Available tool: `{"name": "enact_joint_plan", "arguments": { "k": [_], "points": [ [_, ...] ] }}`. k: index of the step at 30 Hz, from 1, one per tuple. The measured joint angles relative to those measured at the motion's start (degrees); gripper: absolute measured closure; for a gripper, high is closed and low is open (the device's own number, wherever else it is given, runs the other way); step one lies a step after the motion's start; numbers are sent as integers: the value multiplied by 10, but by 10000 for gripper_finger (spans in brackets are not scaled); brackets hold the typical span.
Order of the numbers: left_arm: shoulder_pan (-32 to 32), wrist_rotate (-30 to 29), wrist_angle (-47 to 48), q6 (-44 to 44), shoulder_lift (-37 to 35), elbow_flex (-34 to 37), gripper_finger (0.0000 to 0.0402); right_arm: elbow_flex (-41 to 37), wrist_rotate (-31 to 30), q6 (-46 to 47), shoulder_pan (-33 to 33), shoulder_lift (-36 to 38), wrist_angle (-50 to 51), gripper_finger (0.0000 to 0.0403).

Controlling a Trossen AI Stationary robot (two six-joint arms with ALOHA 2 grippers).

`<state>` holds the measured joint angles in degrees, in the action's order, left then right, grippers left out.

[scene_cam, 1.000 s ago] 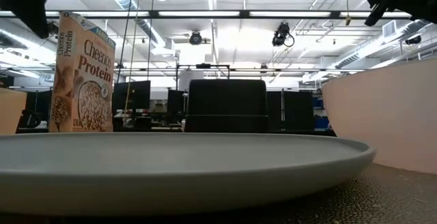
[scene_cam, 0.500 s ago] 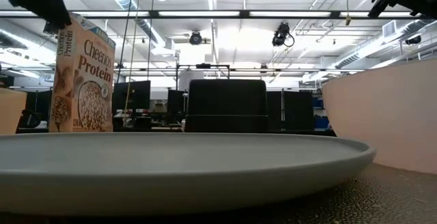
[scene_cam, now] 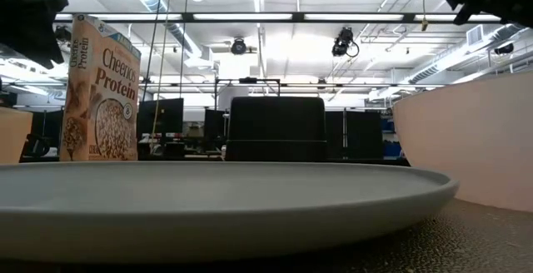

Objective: Arrange a breakfast setting
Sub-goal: Pour the cereal from the cereal box into the orange bowl

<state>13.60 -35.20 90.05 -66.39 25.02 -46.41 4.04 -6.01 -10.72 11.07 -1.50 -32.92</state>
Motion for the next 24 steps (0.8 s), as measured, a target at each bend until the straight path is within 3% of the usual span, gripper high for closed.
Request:
{"name": "enact_joint_plan", "arguments": {
  "k": [8, 17, 24],
  "points": [
    [-49, -13, 0, -37, 1, 0, 97, -1, 4, 0, 0, 0, 1, 357],
    [-160, -72, -2, -19, 104, 0, 101, -1, 47, 4, 0, 0, 5, 357],
    [-168, -87, -32, -25, 161, 0, 102, -1, 60, 5, 0, 0, 5, 357]
  ]
}}
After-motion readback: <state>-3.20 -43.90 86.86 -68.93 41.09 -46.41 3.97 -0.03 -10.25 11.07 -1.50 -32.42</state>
